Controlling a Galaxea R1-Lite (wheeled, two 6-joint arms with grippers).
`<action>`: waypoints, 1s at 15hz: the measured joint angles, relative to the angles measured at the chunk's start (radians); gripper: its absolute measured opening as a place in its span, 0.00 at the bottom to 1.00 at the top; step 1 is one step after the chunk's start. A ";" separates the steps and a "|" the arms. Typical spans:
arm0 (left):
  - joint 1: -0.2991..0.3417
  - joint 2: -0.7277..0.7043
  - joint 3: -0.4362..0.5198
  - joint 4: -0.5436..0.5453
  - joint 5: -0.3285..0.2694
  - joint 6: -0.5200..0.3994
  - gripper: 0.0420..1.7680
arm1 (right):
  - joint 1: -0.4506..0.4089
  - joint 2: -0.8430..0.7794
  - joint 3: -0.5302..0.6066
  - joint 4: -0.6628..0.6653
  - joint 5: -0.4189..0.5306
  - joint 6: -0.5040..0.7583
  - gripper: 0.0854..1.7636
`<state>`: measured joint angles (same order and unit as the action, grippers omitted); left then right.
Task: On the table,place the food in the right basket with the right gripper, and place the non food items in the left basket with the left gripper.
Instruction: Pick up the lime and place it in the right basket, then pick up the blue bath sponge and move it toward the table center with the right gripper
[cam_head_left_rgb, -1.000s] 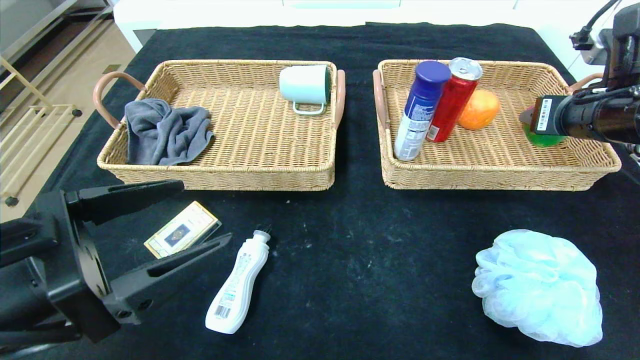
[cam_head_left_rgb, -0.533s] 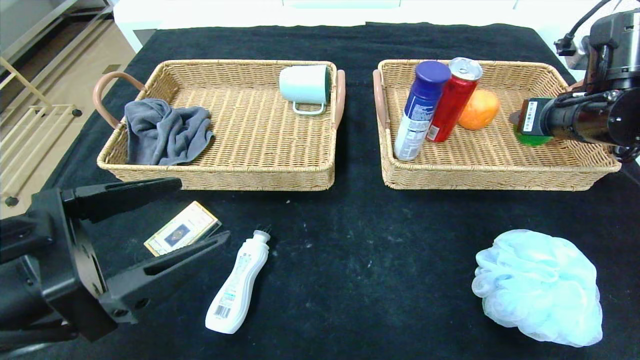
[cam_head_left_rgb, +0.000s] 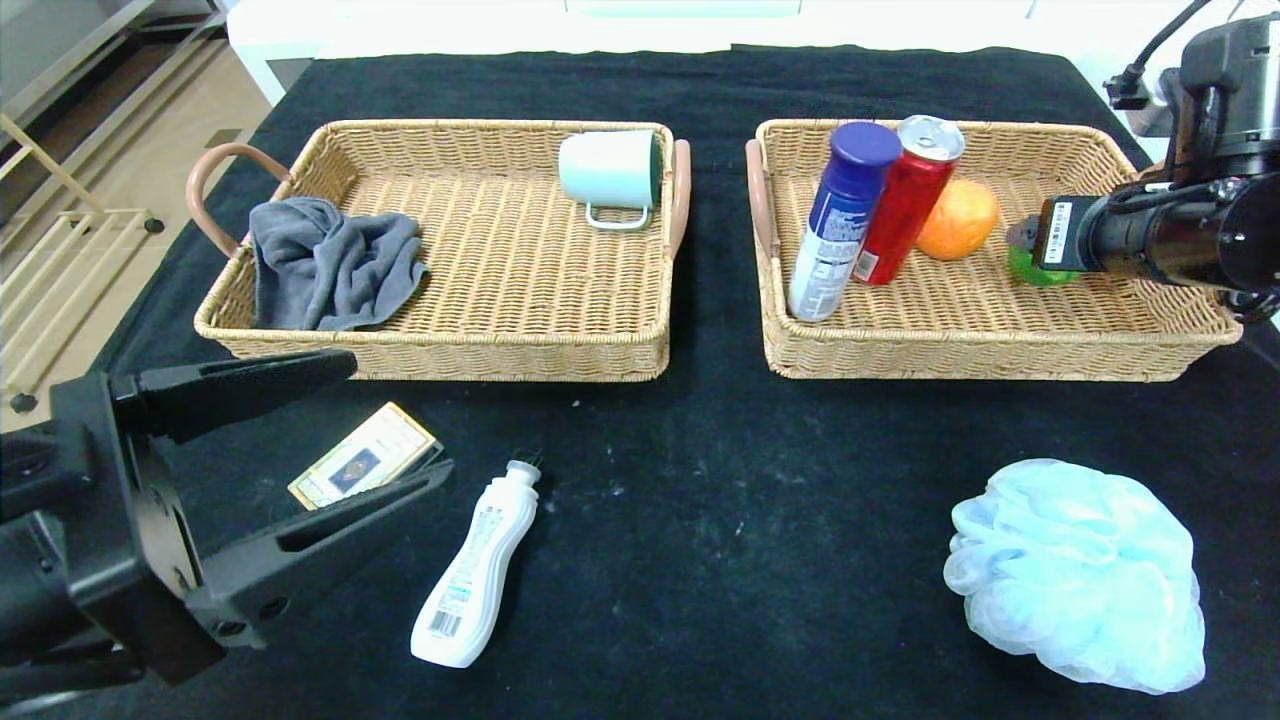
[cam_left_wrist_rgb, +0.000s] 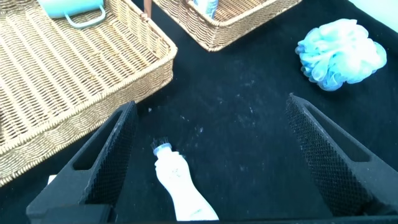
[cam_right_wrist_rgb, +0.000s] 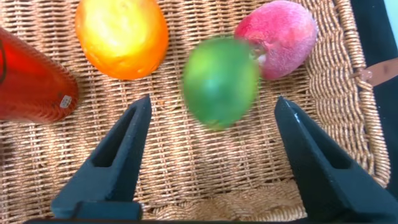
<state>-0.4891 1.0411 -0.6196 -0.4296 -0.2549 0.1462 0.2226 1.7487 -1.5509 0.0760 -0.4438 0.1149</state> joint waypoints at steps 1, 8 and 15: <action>0.000 0.000 0.000 0.000 0.001 0.001 0.97 | 0.003 0.000 0.000 0.001 0.000 0.000 0.84; 0.000 -0.004 0.000 0.000 0.001 0.000 0.97 | 0.022 -0.041 0.011 0.090 -0.002 0.001 0.91; 0.000 -0.006 0.000 0.001 0.000 0.008 0.97 | 0.146 -0.203 0.014 0.453 -0.004 0.011 0.95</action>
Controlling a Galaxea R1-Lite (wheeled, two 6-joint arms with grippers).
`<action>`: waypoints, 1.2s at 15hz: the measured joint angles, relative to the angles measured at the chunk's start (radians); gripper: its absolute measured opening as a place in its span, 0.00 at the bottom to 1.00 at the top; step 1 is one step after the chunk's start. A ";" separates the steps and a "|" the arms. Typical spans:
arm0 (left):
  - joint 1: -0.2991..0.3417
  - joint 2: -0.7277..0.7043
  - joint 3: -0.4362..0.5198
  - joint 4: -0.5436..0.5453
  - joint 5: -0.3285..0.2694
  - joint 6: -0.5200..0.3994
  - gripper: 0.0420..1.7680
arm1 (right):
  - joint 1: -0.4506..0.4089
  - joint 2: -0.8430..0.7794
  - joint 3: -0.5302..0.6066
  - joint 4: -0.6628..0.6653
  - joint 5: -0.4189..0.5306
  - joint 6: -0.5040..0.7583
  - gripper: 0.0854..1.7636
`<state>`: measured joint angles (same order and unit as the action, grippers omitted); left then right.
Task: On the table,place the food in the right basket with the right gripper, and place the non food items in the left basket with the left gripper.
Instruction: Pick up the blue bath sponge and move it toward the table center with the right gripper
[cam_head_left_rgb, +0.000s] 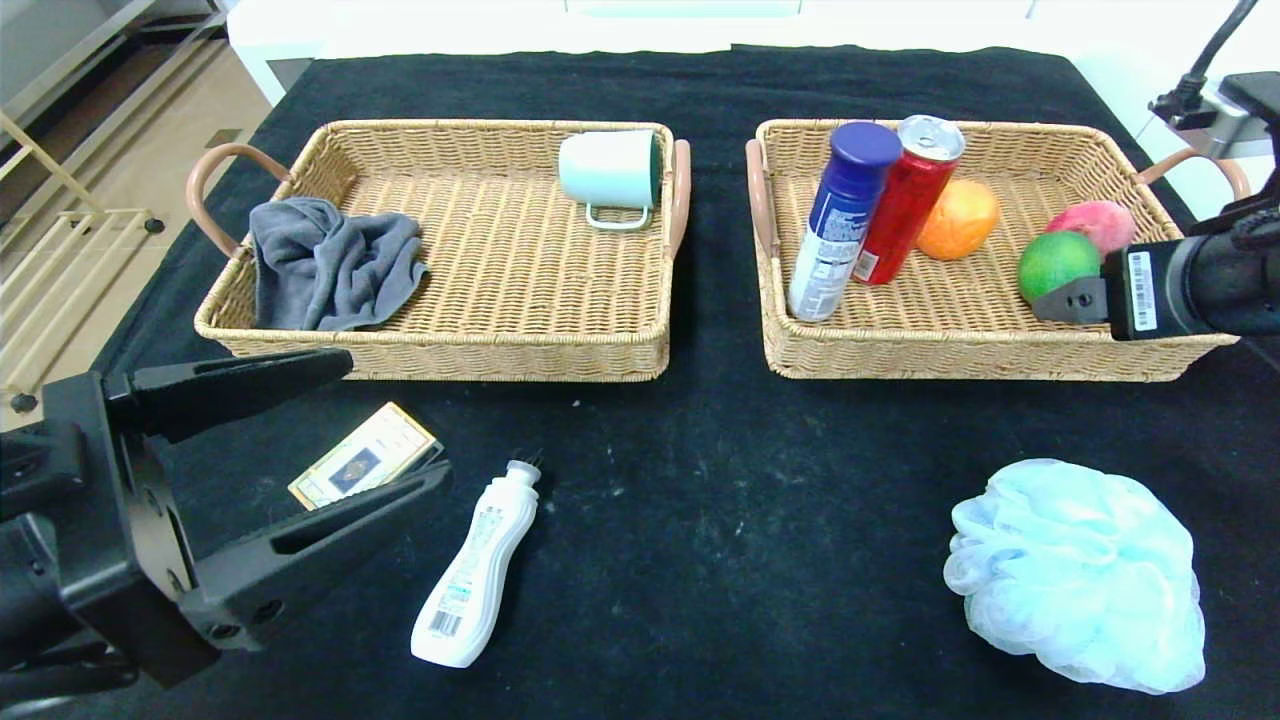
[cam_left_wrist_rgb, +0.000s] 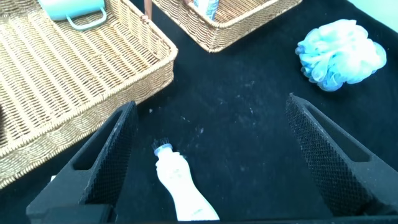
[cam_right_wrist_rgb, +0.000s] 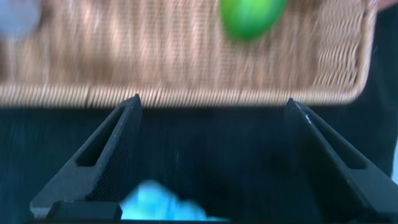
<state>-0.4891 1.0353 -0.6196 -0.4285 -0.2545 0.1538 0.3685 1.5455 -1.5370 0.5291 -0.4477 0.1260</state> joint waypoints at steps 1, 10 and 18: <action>0.000 0.000 0.001 0.000 0.000 0.002 0.97 | 0.025 -0.021 0.004 0.054 -0.015 0.011 0.95; -0.003 0.009 0.009 0.000 0.000 0.004 0.97 | 0.257 -0.096 0.035 0.364 -0.053 0.380 0.96; -0.007 0.013 0.014 0.000 0.000 0.004 0.97 | 0.300 -0.084 0.224 0.314 0.026 0.507 0.96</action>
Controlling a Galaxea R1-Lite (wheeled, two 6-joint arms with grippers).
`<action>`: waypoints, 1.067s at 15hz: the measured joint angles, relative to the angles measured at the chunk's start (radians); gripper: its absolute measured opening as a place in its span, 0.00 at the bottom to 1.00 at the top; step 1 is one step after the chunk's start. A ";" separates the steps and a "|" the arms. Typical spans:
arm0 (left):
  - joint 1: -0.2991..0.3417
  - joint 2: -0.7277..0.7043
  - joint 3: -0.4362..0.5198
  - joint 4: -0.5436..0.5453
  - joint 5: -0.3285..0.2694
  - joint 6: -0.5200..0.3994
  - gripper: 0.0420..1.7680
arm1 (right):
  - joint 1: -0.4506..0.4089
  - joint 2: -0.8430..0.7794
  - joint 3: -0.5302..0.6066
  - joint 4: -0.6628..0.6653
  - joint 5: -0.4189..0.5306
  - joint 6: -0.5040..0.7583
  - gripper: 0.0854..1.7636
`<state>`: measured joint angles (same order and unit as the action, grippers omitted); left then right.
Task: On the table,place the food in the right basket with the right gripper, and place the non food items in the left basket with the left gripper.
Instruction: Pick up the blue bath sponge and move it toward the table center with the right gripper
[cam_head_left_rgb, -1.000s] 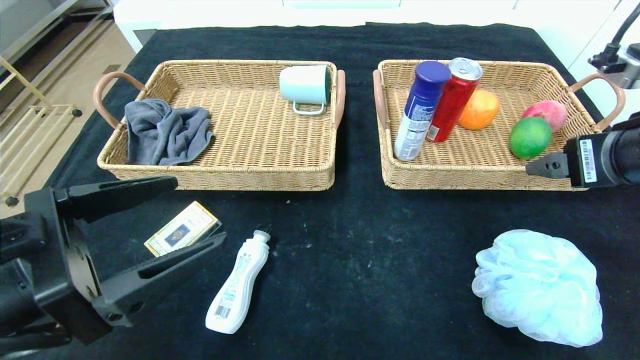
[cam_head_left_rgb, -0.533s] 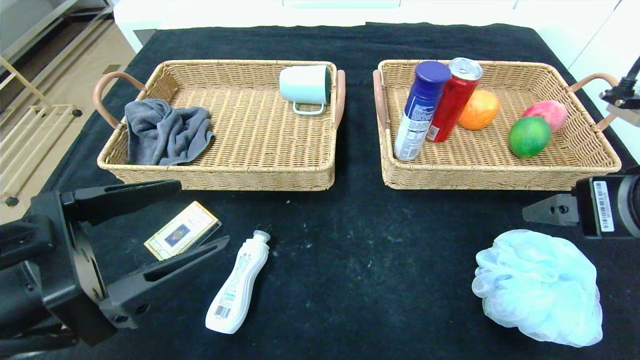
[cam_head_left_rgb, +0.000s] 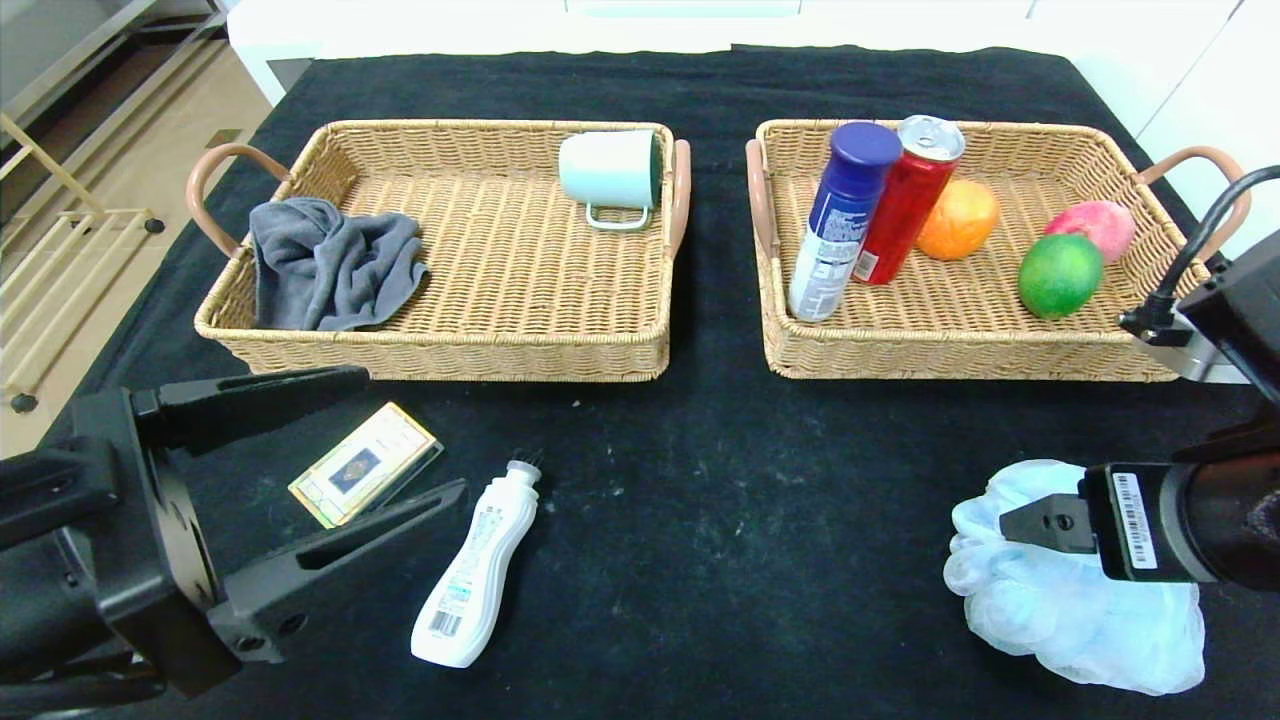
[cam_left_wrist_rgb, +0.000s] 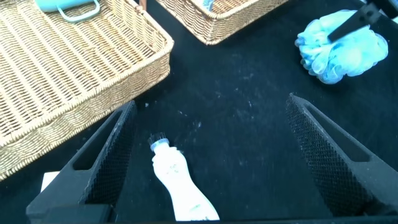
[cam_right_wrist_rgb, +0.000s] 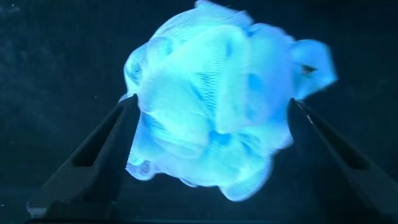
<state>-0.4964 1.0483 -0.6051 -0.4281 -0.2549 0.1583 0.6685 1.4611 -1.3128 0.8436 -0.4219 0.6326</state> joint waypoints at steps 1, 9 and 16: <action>0.000 0.001 0.000 0.000 0.000 0.000 0.97 | -0.003 0.002 0.026 -0.042 0.012 0.000 0.96; -0.005 0.001 0.001 0.000 0.000 0.000 0.97 | -0.050 0.083 0.189 -0.219 0.019 -0.001 0.96; -0.005 -0.004 -0.001 0.000 0.000 0.000 0.97 | -0.051 0.114 0.196 -0.222 0.023 0.001 0.52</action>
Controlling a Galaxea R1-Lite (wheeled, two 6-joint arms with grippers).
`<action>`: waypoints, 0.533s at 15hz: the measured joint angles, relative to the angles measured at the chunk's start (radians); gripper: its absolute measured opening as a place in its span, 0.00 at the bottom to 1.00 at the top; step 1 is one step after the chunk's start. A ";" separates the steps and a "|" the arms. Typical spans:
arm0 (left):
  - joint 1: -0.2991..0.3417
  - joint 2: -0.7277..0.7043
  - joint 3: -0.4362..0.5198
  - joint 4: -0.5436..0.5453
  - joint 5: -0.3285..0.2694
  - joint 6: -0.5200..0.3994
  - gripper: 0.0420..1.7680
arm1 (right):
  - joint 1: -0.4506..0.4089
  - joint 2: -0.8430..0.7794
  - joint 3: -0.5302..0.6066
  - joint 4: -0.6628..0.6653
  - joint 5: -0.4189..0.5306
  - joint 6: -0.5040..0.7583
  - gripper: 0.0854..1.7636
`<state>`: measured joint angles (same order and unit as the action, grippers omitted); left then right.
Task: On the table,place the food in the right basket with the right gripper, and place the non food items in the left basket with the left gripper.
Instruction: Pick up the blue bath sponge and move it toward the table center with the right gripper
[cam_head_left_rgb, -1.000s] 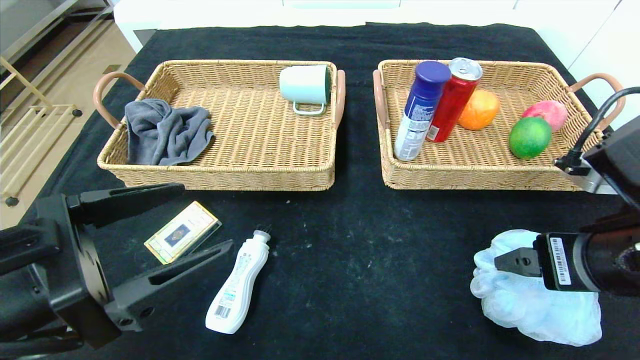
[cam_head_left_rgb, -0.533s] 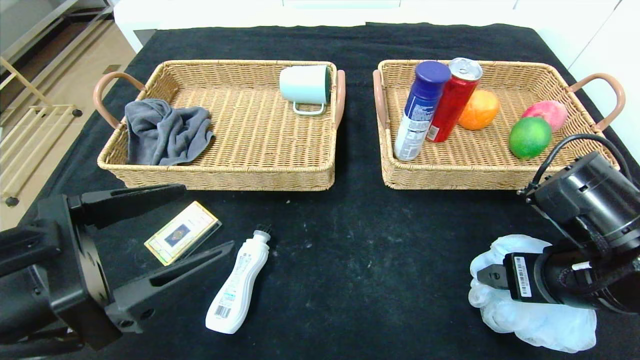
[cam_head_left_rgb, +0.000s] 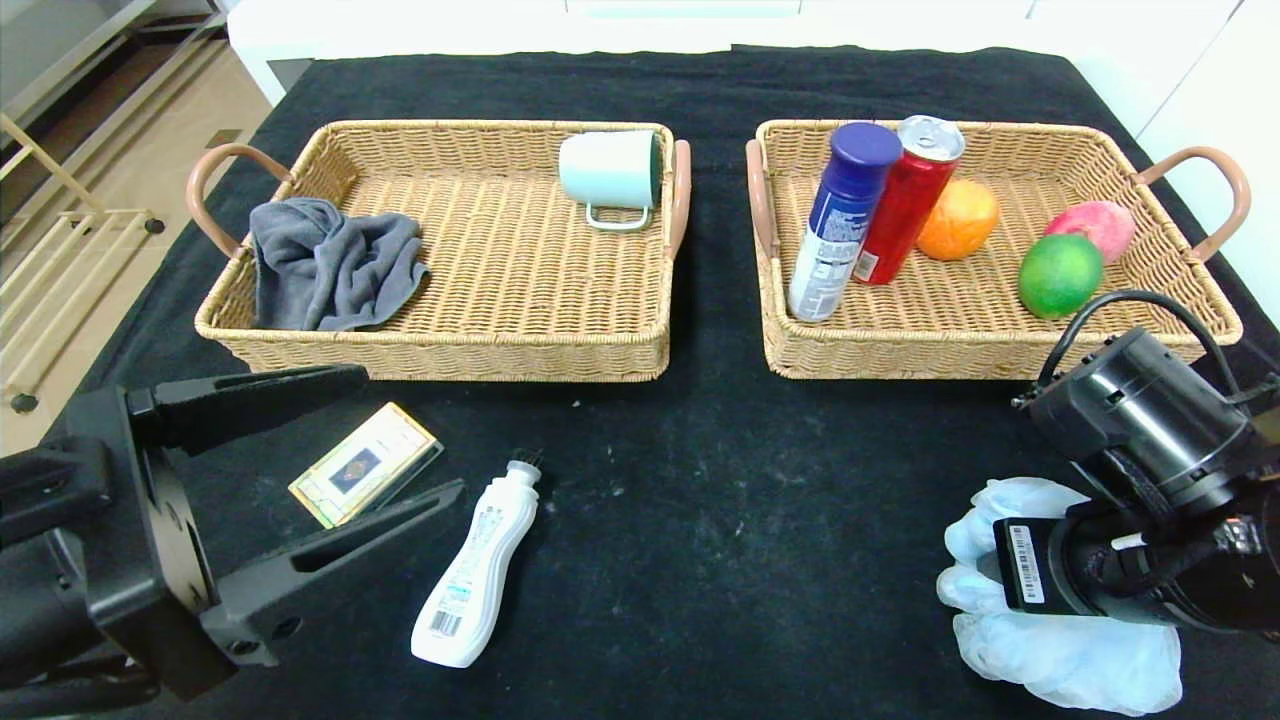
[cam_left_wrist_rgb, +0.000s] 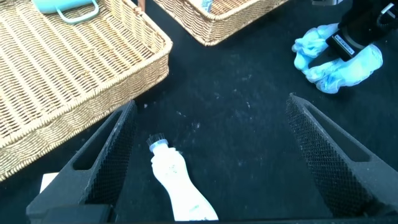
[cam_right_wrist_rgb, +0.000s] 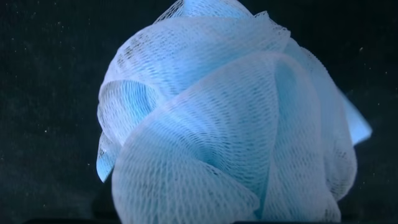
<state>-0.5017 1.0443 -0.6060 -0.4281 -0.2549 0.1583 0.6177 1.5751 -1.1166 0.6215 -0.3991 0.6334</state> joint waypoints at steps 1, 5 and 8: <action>0.000 0.000 0.000 0.000 0.000 0.000 0.97 | 0.000 0.002 0.000 0.001 0.000 0.000 0.48; 0.000 -0.001 0.001 0.000 0.000 0.006 0.97 | 0.001 0.004 0.003 0.000 0.000 0.000 0.44; -0.001 -0.001 0.003 0.000 0.000 0.007 0.97 | 0.001 0.006 0.003 0.000 0.000 0.000 0.44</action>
<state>-0.5028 1.0434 -0.6032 -0.4281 -0.2545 0.1657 0.6191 1.5809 -1.1140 0.6219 -0.3987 0.6334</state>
